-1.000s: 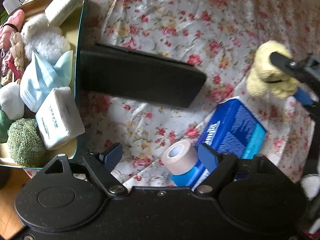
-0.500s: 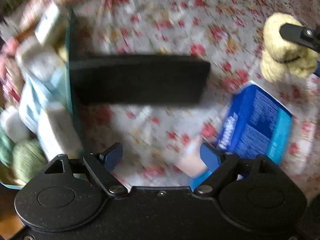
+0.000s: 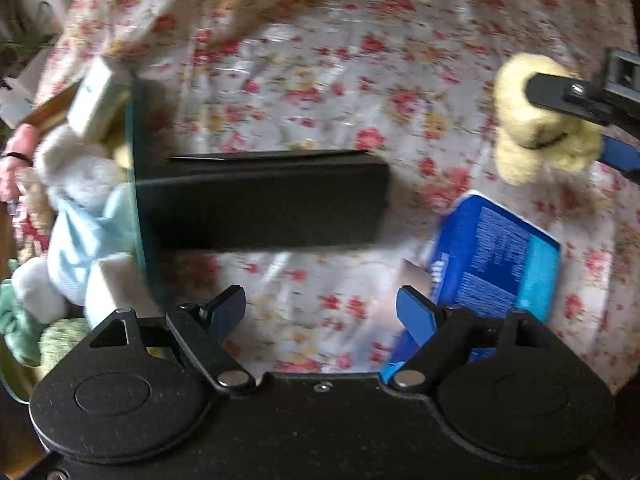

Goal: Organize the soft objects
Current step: 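Reach the left tool toward the white tape roll while the right tool holds the sponge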

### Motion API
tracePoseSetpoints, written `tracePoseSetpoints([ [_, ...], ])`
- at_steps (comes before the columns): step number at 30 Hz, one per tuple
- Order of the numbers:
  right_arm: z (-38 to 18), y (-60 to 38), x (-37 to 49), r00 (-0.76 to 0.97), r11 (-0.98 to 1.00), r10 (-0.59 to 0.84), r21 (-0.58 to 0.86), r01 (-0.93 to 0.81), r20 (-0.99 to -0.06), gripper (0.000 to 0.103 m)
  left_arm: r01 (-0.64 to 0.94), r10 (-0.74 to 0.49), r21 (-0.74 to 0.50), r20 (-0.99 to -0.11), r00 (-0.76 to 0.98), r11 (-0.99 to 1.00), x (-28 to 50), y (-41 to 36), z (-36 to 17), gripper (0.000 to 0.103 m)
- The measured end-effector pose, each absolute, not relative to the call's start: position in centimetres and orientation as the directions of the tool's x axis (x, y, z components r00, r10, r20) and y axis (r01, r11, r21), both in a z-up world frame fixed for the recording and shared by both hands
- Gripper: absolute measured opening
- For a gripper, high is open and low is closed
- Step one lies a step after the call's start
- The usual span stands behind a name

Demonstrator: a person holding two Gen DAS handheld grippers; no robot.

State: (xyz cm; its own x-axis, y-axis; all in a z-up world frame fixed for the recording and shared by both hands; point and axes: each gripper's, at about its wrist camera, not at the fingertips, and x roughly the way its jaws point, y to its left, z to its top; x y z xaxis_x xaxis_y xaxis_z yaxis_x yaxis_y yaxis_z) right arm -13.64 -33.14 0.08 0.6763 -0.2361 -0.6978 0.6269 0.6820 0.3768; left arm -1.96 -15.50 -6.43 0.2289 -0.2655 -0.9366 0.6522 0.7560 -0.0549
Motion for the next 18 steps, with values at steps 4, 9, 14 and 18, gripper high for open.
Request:
tracePoseSetpoints([
  [4,0.2,-32.8,-13.6,0.677,0.691,-0.243,0.367,0.623,-0.694,0.065,0.661,-0.255,-0.045,-0.941,0.224,0.749,-2.1,-16.3,-7.0,0.079],
  [9,0.2,-32.8,-13.6,0.677,0.693,-0.237,0.368,0.620,-0.696,0.065,0.681,-0.253,-0.054,-0.947,0.196,0.730,-2.6,-16.8,-7.5,0.079],
  [14,0.2,-32.9,-13.7,0.680,0.692,-0.236,0.371,0.619,-0.694,0.065,0.687,-0.220,-0.020,-0.954,0.205,0.727,-2.7,-17.1,-8.4,0.082],
  [18,0.2,-33.0,-13.8,0.680,0.689,-0.235,0.374,0.620,-0.695,0.065,0.652,-0.191,0.032,-0.944,0.268,0.758,-1.9,-17.0,-7.9,0.081],
])
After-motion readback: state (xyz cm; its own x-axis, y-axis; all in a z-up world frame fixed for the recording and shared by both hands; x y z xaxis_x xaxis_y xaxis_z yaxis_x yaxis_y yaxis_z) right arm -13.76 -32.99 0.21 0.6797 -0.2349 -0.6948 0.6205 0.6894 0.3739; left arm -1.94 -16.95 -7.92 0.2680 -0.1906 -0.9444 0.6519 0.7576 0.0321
